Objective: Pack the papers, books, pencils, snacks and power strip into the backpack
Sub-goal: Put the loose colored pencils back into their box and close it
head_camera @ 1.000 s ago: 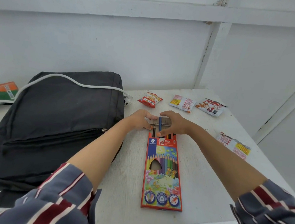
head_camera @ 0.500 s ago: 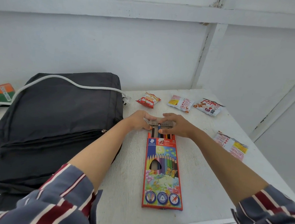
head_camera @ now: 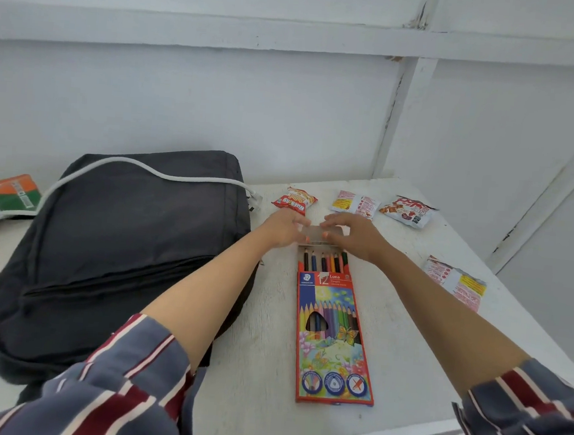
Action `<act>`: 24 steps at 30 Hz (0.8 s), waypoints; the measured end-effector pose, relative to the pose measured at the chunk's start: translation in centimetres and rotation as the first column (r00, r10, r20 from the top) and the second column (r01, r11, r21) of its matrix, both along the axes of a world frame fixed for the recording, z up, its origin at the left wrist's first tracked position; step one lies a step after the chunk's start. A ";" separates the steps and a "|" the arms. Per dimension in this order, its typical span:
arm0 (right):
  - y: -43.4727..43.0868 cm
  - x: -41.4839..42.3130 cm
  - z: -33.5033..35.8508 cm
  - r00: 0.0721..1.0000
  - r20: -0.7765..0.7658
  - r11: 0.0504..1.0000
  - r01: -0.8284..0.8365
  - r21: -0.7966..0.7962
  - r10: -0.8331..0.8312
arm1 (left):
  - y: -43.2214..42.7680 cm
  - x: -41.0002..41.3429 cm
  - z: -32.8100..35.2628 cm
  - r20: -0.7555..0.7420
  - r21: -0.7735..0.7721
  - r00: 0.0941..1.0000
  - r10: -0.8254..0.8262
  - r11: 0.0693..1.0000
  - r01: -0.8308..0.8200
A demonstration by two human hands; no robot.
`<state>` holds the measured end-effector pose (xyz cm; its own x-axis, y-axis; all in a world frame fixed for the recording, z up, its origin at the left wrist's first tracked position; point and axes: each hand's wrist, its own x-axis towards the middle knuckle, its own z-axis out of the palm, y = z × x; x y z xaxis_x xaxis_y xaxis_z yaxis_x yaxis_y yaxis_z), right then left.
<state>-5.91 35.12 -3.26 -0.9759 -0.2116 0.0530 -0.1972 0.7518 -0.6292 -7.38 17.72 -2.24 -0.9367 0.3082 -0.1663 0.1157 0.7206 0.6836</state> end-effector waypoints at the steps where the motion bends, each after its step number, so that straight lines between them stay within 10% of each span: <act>1: -0.3 0.0 0.4 0.999 -0.032 1.000 0.023 0.014 -0.022 | -0.1 0.0 0.6 -0.048 -0.032 0.999 -0.012 0.999 0.010; 9: -5.8 0.3 5.0 0.990 -0.134 0.985 -0.019 0.173 0.043 | -4.3 2.2 5.2 -0.273 -0.050 0.962 -0.009 0.999 -0.005; 24: -23.4 5.2 9.6 0.899 -0.182 0.911 -0.364 0.192 0.398 | -23.1 13.2 8.4 -0.443 -0.209 0.804 0.397 0.826 -0.523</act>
